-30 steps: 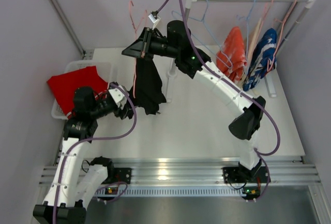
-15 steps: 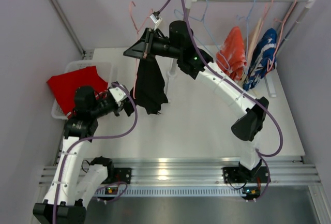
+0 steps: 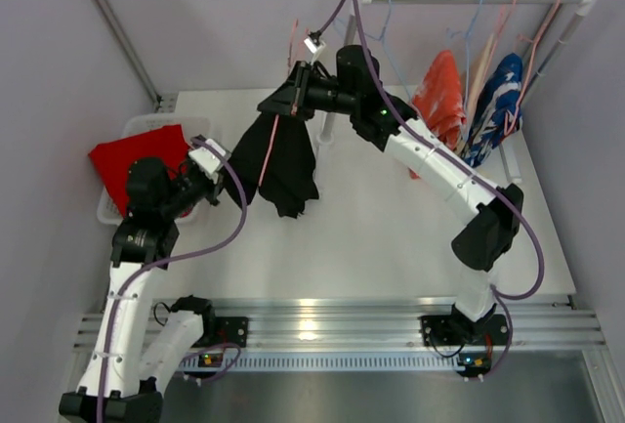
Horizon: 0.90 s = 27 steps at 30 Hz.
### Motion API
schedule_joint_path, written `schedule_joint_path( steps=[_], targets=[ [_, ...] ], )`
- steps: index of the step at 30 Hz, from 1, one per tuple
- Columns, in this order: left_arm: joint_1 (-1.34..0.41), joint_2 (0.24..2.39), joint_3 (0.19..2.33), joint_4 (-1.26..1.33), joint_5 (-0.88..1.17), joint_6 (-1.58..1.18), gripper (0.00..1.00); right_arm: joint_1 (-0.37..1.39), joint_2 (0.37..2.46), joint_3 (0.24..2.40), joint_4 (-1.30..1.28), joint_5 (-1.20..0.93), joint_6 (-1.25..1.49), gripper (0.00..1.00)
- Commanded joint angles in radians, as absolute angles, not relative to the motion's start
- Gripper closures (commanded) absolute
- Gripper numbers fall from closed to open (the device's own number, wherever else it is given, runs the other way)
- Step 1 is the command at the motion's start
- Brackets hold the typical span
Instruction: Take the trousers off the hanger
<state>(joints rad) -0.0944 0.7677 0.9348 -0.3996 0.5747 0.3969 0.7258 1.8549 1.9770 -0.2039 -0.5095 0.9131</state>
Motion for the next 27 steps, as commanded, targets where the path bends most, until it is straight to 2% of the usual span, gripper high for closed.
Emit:
schedule_joint_path(
  steps=[1, 16, 22, 27],
  targets=[
    [-0.097, 0.753, 1.046, -0.262, 0.486, 0.237, 1.0, 0.718, 1.764, 1.948, -0.127, -0.522, 0.861, 1.0],
    [-0.097, 0.897, 1.498, -0.173, 0.367, -0.296, 1.0, 0.83, 1.779, 1.83, -0.186, -0.46, 0.738, 1.0],
    [-0.097, 0.953, 1.638, -0.131, 0.305, -0.341, 1.0, 0.882, 1.808, 1.755, -0.187, -0.43, 0.67, 1.0],
    [-0.097, 0.992, 1.729, -0.123, 0.142, -0.293, 1.0, 0.885, 1.827, 1.726, -0.195, -0.413, 0.621, 1.0]
  ],
)
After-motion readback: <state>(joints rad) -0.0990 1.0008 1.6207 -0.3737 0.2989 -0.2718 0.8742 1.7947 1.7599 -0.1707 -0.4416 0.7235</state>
